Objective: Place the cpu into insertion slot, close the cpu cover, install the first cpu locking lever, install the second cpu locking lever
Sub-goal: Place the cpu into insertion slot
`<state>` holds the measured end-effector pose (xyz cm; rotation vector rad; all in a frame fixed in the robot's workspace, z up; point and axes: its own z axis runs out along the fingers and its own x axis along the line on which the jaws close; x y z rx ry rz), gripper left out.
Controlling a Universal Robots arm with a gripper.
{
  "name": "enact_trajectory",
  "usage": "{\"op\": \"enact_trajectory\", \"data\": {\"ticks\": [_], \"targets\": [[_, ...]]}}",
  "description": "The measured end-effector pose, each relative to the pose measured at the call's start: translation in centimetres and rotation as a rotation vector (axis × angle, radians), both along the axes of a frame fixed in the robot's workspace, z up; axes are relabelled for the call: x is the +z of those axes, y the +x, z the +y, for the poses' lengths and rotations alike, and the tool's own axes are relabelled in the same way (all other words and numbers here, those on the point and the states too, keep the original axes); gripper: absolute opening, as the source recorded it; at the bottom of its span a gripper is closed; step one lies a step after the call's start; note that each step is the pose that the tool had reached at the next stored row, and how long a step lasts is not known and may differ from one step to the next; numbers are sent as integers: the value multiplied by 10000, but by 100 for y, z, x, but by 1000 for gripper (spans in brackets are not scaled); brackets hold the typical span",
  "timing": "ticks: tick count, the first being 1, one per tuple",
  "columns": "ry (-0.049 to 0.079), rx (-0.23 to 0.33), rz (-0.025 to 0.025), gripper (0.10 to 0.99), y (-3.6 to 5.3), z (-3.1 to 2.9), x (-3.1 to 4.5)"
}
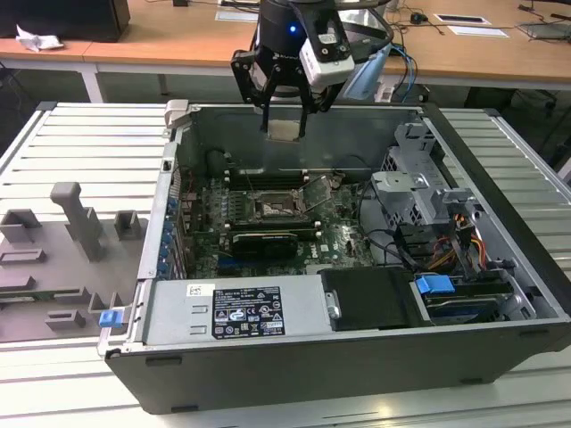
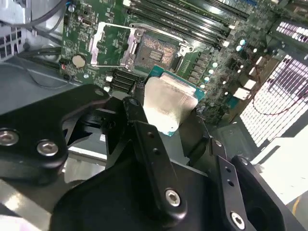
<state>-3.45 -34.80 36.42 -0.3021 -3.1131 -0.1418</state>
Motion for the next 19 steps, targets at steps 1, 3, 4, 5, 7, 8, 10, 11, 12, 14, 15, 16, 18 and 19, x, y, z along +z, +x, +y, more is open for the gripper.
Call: {"op": "enact_trajectory", "data": {"ticks": [1,3,4,5,7,8,10,11,12,14,15,16,18,19], "targets": [[1,-142,-1,529,0,0,-4],[2,-761,-1,529,0,0,-17],[1,-1006,-1,529,0,0,-22],[1,-1401,0,529,0,0,-30],[1,-2391,0,529,0,0,-53],[0,-2550,0,529,0,0,-57],[-1,-3073,0,529,0,0,-67],[1,-3426,0,529,0,0,-74],[0,-3759,0,529,0,0,-79],[-2,-4028,-1,529,0,0,-85],[-2,-4153,-1,529,0,0,-87],[-3,-4336,-1,529,0,0,-90],[-2,-4839,-1,529,0,0,-101],[-2,-5234,-1,529,0,0,-109]]}}
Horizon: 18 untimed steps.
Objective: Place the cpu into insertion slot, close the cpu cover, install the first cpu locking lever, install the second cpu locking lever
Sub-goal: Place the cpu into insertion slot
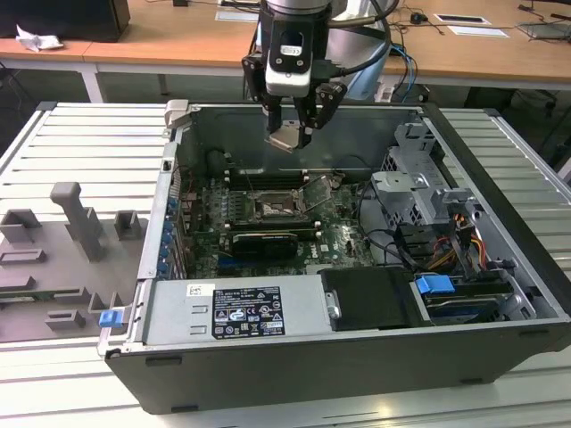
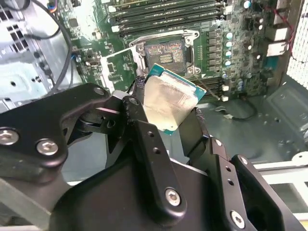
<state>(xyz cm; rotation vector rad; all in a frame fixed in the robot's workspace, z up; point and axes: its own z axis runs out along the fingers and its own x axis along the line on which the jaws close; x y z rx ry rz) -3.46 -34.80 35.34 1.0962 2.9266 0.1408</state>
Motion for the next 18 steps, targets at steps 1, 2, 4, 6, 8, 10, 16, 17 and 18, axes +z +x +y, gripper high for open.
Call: {"op": "enact_trajectory", "data": {"ticks": [1,2,4,6,8,10,16,17,18], "targets": [[0,-258,0,529,0,0,-4],[1,-431,0,529,0,0,-7],[0,-844,-1,529,0,0,-16],[1,-1109,0,529,0,0,-23],[1,-1295,0,529,0,0,-29],[3,-1396,0,529,0,0,-45],[0,-1399,0,529,0,0,-95],[-2,-1399,0,529,0,0,-99],[-5,-1400,0,529,0,0,-101]]}}
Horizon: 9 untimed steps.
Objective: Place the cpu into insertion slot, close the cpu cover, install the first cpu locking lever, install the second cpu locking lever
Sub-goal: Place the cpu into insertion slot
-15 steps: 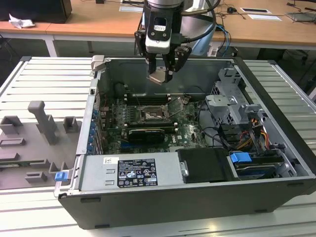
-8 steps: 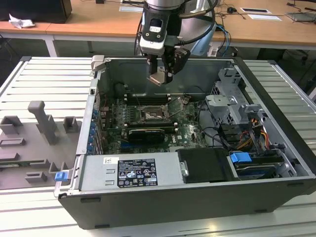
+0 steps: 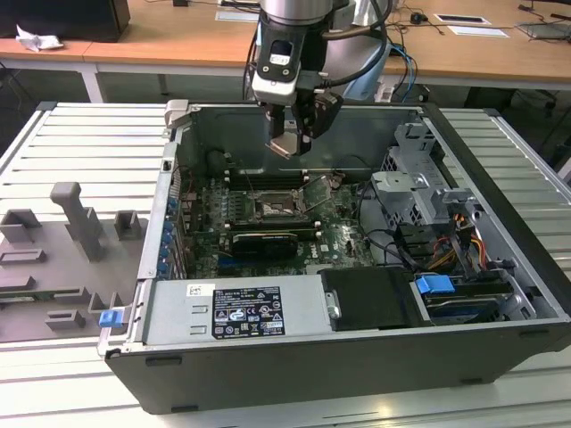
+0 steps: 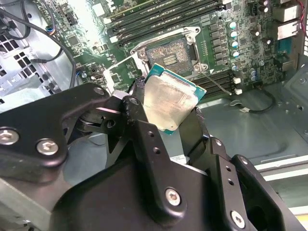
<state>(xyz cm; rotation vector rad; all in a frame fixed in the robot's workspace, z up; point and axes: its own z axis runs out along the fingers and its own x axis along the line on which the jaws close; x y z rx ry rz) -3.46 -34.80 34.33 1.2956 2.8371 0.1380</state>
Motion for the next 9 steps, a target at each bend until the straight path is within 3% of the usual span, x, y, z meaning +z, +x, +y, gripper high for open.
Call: {"op": "enact_trajectory", "data": {"ticks": [5,9], "targets": [[-1,-111,0,529,0,0,-7],[-1,-723,-1,529,0,0,-19]]}}
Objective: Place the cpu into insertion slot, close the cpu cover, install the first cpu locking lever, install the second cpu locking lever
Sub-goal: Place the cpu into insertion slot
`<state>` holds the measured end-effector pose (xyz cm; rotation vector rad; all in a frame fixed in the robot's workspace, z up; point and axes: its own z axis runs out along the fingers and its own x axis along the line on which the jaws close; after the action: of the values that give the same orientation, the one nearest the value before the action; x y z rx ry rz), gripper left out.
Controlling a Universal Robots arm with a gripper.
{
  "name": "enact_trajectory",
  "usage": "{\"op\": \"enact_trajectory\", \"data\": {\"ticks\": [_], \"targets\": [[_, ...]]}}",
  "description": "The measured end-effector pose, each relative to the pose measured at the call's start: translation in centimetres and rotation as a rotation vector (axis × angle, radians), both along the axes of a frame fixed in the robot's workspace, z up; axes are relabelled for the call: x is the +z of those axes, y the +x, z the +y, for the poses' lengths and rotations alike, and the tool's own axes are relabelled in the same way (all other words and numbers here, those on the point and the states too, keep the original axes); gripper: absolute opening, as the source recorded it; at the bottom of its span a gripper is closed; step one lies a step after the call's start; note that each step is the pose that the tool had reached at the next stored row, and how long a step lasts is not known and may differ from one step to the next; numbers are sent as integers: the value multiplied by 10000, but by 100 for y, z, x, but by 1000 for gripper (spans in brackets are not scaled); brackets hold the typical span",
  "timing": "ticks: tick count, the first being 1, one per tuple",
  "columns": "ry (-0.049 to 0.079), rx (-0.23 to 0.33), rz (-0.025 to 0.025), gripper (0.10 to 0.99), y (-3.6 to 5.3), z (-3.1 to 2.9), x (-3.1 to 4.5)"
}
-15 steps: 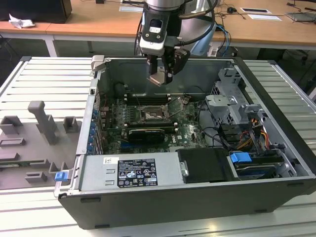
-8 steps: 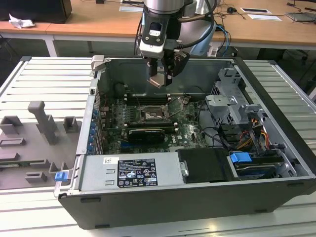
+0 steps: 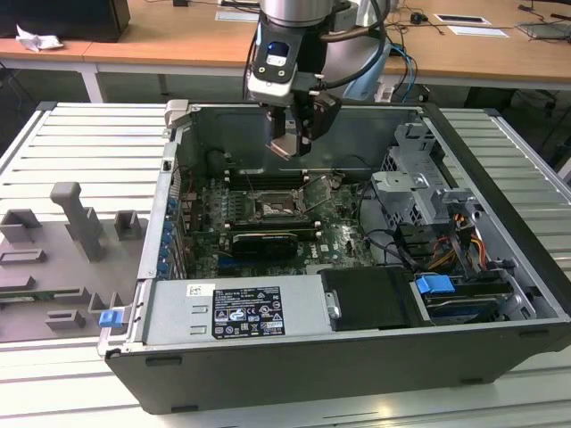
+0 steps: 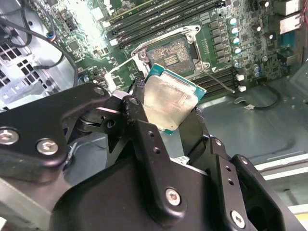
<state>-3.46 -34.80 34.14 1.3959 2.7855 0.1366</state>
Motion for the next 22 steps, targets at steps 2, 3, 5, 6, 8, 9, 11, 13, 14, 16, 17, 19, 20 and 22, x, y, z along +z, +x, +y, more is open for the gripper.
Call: {"op": "enact_trajectory", "data": {"ticks": [2,3,5,6,8,9,11,13,14,16,17,19,20,22], "targets": [[-1,-250,0,529,0,0,-5],[-1,-377,0,529,0,0,-8],[-1,-682,1,529,0,0,-14],[-2,-817,0,529,0,0,-17],[-1,-1097,0,529,0,0,-25],[-2,-1218,0,529,0,0,-28],[-1,-1623,0,529,0,0,-40],[-1,-1866,1,529,0,0,-45],[-2,-2059,1,529,0,0,-50],[-2,-2336,1,529,0,0,-56],[-1,-2467,1,529,0,0,-59],[-2,-2825,2,529,0,0,-68],[-1,-3132,2,529,0,0,-76],[-2,-3378,2,529,0,0,-83]]}}
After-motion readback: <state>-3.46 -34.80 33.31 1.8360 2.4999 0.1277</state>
